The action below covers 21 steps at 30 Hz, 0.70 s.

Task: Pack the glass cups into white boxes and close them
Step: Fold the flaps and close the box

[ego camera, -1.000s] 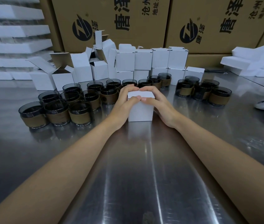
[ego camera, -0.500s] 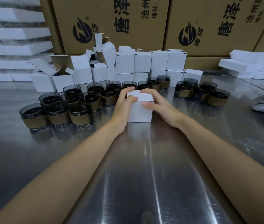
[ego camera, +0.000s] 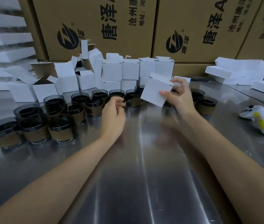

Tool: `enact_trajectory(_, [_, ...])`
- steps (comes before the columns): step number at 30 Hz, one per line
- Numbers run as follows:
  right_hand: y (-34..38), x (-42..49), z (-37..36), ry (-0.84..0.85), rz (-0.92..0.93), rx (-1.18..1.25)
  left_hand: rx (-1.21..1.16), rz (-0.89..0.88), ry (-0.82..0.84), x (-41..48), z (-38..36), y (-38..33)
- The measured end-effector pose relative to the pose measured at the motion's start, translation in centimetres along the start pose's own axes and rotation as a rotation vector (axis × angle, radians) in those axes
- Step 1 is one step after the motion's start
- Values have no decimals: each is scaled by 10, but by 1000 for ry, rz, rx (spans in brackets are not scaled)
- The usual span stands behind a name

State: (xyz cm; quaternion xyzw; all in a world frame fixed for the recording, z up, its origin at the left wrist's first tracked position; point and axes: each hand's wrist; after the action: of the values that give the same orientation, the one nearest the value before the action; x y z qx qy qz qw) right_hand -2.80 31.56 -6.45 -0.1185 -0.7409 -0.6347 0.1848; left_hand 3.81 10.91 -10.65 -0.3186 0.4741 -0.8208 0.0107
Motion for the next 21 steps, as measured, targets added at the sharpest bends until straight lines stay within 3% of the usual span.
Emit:
enact_trajectory(3, [12, 28, 26, -139, 108, -118, 268, -319, 112, 3, -8, -1])
enact_trajectory(6, [13, 53, 44, -257, 155, -147, 435, -491, 171, 9, -18, -2])
enact_trajectory(9, [6, 80, 62, -371, 111, -308, 481, -538, 166, 20, -25, -1])
enact_trajectory(14, [-7, 116, 77, -419, 82, -499, 489, -600, 163, 29, -32, 2])
enact_trajectory(21, [-15, 157, 83, -473, 149, -652, 427, -526, 172, 31, -32, 7])
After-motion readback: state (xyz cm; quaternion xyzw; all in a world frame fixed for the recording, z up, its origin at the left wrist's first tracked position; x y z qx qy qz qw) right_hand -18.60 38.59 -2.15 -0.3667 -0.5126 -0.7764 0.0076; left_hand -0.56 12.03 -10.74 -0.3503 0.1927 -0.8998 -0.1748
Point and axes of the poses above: each hand's wrist, its own x-axis towards the middle knuckle, its own z-axis out of the back of the hand, y = z × x, and after that the axes turned 4 degrees about x, right-handed
